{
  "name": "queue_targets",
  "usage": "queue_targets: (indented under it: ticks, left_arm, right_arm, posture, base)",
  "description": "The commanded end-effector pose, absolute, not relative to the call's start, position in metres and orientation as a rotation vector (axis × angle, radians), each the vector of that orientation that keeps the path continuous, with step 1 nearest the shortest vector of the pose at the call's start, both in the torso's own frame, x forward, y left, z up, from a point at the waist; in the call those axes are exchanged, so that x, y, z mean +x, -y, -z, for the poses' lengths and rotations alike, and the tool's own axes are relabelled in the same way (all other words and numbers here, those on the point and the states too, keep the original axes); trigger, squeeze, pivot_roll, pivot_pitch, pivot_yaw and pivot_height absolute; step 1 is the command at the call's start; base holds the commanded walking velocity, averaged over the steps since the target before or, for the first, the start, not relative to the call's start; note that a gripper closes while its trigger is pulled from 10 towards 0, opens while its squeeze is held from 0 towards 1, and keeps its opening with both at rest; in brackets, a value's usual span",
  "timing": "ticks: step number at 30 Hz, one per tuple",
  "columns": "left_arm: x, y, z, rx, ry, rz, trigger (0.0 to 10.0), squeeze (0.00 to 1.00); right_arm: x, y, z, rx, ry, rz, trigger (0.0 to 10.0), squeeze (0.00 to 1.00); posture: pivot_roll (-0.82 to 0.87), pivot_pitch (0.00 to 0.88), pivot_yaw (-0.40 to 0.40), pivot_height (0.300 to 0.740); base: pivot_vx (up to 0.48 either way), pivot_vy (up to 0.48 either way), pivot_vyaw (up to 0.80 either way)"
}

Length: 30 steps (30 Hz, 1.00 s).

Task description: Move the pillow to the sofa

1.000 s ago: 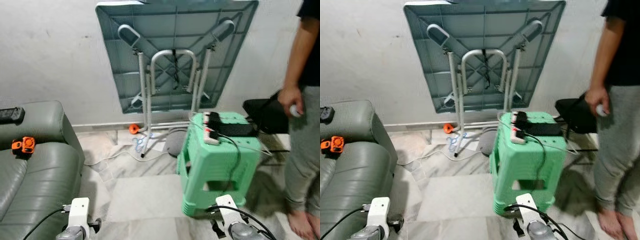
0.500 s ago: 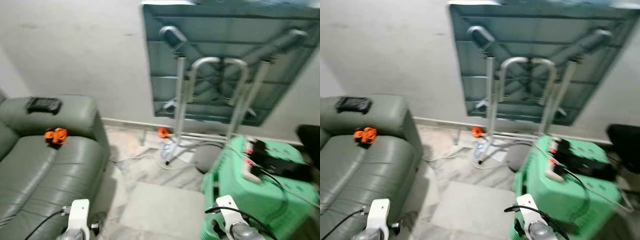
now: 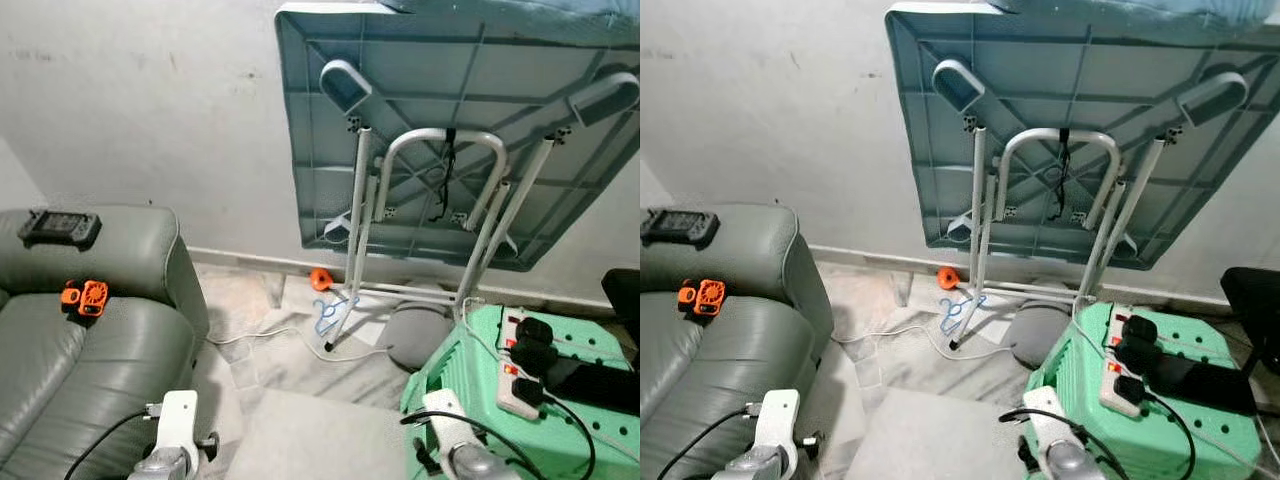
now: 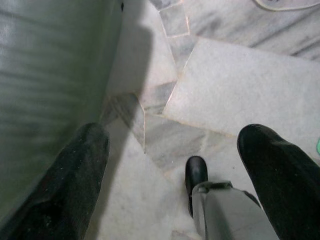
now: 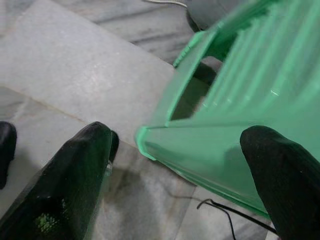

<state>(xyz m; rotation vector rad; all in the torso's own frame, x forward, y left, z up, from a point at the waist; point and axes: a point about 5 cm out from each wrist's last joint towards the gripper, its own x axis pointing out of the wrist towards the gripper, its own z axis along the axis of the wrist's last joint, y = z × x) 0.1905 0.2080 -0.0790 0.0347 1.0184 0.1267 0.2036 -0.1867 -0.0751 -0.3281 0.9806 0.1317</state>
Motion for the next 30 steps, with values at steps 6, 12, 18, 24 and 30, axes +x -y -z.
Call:
queue_targets:
  ticks: [6, 12, 18, 24, 30]
  left_arm:
    - [0.186, -0.198, 0.083, 0.047, -1.052, -0.13, 10.0, 0.0]
    - [0.19, -0.194, 0.082, 0.047, -1.048, -0.129, 10.0, 0.0]
    - [0.196, -0.208, 0.077, 0.062, -1.036, -0.142, 10.0, 0.0]
    - [0.198, -0.238, 0.068, 0.083, -1.025, -0.171, 10.0, 0.0]
    - [0.192, -0.269, 0.062, 0.097, -1.024, -0.204, 10.0, 0.0]
  right_arm:
    - [0.208, 0.185, 0.073, -0.322, -0.971, -0.127, 10.0, 0.0]
    - [0.208, 0.185, 0.073, -0.323, -0.969, -0.124, 10.0, 0.0]
    - [0.209, 0.185, 0.072, -0.331, -0.968, -0.128, 10.0, 0.0]
    - [0.21, 0.185, 0.072, -0.336, -0.968, -0.13, 10.0, 0.0]
    - [0.21, 0.184, 0.072, -0.338, -0.967, -0.131, 10.0, 0.0]
  posture:
    - [-0.09, 0.0, 0.035, 0.74]
    - [-0.08, 0.0, 0.033, 0.74]
    - [-0.08, 0.0, 0.032, 0.74]
    - [-0.08, 0.0, 0.033, 0.74]
    - [-0.08, 0.0, 0.033, 0.74]
  base:
    - [0.0, 0.0, 0.0]
    - [0.0, 0.0, 0.0]
    - [0.0, 0.0, 0.0]
    - [0.0, 0.0, 0.0]
    - [0.0, 0.0, 0.0]
